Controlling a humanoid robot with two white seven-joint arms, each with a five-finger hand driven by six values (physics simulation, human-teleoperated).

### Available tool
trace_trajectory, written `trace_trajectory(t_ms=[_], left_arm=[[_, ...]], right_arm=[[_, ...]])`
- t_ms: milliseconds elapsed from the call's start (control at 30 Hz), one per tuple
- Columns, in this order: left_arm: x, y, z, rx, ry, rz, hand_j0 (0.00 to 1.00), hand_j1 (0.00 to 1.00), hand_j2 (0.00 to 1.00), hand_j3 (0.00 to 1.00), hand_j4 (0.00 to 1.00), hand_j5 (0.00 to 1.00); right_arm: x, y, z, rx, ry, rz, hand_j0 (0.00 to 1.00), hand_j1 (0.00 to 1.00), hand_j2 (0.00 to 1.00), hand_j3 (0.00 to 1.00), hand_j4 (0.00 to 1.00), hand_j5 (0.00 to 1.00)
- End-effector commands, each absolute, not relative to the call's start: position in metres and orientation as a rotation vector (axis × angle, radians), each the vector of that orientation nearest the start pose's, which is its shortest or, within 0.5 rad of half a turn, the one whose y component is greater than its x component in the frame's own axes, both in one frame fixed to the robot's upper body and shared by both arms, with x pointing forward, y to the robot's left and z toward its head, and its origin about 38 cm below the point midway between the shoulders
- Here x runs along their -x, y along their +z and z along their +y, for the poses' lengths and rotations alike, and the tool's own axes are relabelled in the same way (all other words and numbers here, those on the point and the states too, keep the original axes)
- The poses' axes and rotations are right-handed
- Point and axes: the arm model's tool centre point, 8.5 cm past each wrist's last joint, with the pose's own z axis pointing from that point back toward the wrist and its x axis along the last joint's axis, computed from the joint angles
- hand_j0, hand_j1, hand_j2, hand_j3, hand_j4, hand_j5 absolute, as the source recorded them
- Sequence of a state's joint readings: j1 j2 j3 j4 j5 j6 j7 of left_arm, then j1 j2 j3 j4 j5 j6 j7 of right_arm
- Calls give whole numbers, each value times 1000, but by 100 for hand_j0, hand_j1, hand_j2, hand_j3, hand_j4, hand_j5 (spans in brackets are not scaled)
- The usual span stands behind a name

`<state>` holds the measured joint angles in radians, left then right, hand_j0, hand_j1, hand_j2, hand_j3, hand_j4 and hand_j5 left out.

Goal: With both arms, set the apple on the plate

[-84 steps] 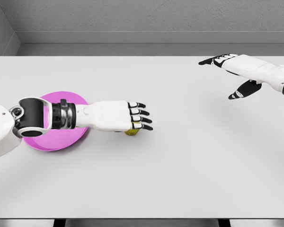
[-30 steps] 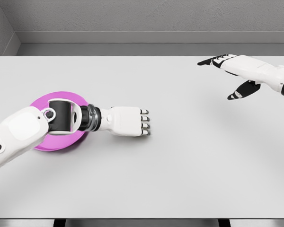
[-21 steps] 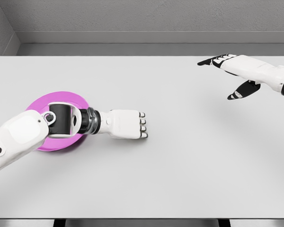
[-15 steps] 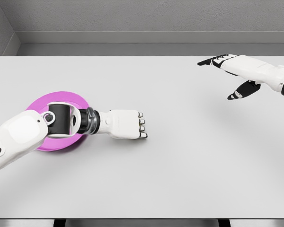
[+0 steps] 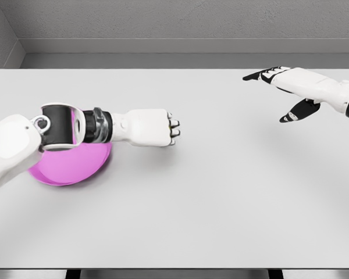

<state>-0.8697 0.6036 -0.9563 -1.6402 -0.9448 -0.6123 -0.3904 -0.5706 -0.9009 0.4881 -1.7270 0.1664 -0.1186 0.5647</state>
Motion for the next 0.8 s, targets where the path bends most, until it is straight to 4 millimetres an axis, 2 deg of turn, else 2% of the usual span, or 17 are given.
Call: trace_trajectory(t_ms=[0, 133, 233, 400, 467, 600, 700, 767], left_arm=[[-414, 225, 146, 660, 2645, 1441, 28, 28, 28, 28, 28, 28], [-423, 245, 186, 743, 2695, 1454, 29, 29, 29, 29, 29, 29], [-427, 262, 225, 844, 2741, 1454, 29, 29, 29, 29, 29, 29], [-422, 268, 280, 912, 2856, 1381, 29, 29, 29, 29, 29, 29], [-415, 259, 296, 893, 2917, 1369, 29, 29, 29, 29, 29, 29], [-405, 232, 301, 814, 2983, 1355, 30, 30, 30, 30, 30, 30], [-404, 229, 300, 803, 2988, 1356, 31, 31, 31, 31, 31, 31], [-404, 228, 301, 798, 2993, 1357, 47, 47, 47, 47, 47, 47]], right_arm=[[-420, 275, -303, 433, 1706, -1415, 100, 100, 100, 100, 100, 100], [-420, 275, -303, 433, 1706, -1415, 100, 100, 100, 100, 100, 100], [-419, 274, -303, 431, 1706, -1414, 100, 100, 100, 100, 100, 100], [-420, 275, -303, 433, 1706, -1415, 100, 100, 100, 100, 100, 100], [-419, 274, -304, 433, 1706, -1413, 100, 100, 100, 100, 100, 100], [-420, 275, -304, 434, 1707, -1414, 100, 100, 100, 100, 100, 100], [-419, 274, -303, 431, 1706, -1414, 100, 100, 100, 100, 100, 100], [-419, 274, -304, 431, 1706, -1413, 100, 100, 100, 100, 100, 100]])
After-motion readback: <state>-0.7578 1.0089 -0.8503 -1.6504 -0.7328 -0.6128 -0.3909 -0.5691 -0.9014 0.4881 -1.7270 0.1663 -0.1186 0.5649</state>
